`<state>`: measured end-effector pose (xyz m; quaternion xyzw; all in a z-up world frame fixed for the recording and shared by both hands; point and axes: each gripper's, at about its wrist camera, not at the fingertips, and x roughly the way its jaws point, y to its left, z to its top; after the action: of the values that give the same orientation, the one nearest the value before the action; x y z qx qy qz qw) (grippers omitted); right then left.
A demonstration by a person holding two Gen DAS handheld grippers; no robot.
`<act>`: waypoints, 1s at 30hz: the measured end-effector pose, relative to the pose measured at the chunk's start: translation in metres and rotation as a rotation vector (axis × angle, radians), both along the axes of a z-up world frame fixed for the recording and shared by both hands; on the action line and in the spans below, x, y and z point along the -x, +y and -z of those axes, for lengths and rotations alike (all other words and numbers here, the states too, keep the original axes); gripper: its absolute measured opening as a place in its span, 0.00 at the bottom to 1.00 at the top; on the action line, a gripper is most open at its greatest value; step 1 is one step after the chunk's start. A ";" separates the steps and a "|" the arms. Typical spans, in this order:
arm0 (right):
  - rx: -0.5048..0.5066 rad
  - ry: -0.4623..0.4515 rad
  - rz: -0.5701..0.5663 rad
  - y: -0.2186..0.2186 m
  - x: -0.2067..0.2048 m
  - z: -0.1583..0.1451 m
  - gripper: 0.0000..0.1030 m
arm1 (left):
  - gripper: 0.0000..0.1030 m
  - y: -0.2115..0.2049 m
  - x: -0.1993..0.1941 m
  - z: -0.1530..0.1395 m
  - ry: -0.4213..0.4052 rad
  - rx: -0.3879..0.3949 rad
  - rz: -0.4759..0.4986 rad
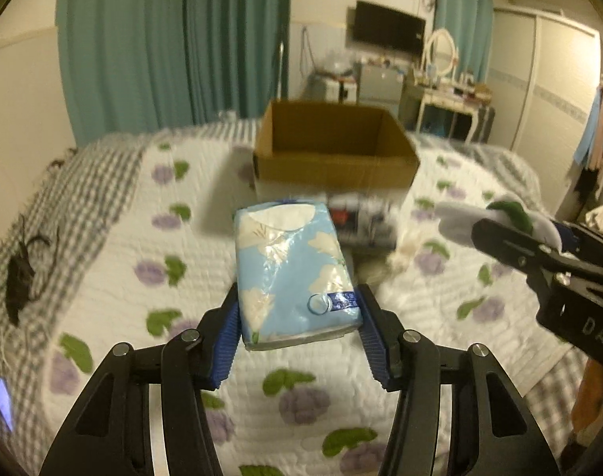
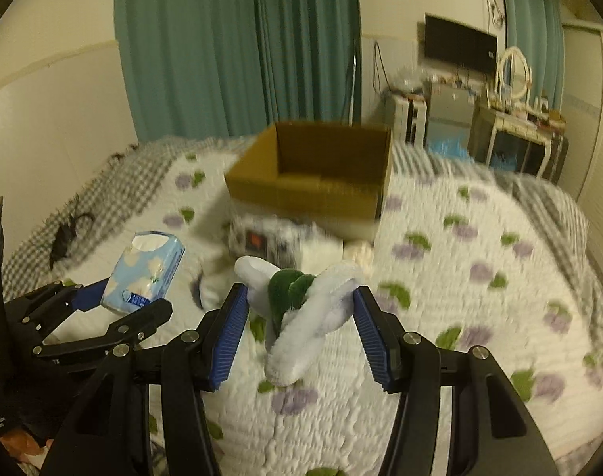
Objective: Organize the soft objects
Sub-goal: 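Carry both items over the cardboard box and open both tools to drop them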
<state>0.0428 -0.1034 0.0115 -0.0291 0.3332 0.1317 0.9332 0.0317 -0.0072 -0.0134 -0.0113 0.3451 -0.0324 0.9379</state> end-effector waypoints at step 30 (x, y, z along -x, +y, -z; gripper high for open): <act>-0.023 -0.069 -0.004 0.015 -0.261 -0.020 0.67 | 0.55 -0.002 -0.244 0.007 -0.126 -0.105 0.123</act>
<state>0.3040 -0.0888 0.0316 -0.0236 0.2994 0.1361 0.9441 0.2756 -0.0095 -0.0205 0.0613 0.2869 -0.0723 0.9533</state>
